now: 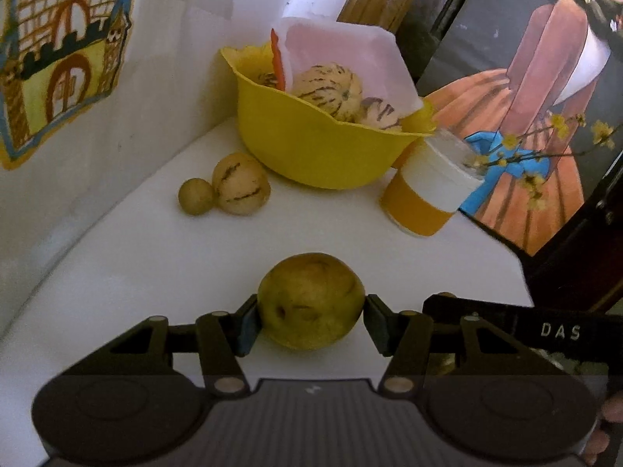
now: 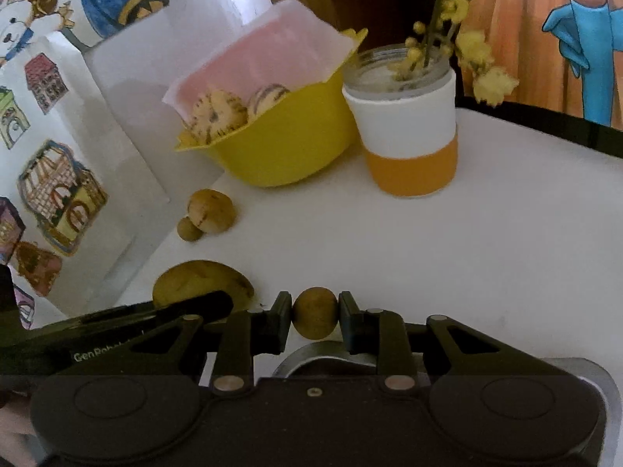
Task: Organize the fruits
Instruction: 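Lower both held fruits onto the metal tray and open both tools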
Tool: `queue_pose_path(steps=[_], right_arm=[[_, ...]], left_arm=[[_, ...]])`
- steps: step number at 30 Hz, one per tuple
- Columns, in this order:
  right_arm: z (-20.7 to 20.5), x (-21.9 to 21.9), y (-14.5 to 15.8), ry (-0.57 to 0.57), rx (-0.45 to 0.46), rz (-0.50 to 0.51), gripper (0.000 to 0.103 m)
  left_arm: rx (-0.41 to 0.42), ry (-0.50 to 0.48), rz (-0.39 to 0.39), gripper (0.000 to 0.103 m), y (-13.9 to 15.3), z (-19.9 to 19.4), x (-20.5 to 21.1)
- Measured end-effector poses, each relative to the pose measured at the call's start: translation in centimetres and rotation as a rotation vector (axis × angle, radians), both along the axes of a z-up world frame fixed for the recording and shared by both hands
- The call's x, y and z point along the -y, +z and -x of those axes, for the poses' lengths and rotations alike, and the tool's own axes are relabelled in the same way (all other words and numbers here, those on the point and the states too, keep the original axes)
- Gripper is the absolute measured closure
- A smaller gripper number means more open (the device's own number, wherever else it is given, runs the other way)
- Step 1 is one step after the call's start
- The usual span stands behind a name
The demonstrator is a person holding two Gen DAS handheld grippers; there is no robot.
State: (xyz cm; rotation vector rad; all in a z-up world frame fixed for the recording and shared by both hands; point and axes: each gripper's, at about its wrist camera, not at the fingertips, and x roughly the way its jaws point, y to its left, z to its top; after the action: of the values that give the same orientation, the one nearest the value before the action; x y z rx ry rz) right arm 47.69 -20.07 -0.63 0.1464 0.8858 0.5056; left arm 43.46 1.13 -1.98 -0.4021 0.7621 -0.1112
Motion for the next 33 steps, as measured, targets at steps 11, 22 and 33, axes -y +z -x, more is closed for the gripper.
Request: queue_pose_path(steps=[11, 22, 33], right_arm=[[3.9, 3.2, 2.5, -0.013, 0.030, 0.007, 0.075], [8.1, 8.6, 2.5, -0.035, 0.055, 0.054, 0.075], [11.5, 10.0, -0.4, 0.028, 0.155, 0.204, 0.075]], left_arm=[[0.034, -0.074, 0.026, 0.044, 2.5, 2.8, 2.8], [0.052, -0.198, 0.027, 0.044, 4.1, 5.2, 8.7], [0.034, -0.272, -0.036, 0.044, 3.6, 4.5, 14.1]])
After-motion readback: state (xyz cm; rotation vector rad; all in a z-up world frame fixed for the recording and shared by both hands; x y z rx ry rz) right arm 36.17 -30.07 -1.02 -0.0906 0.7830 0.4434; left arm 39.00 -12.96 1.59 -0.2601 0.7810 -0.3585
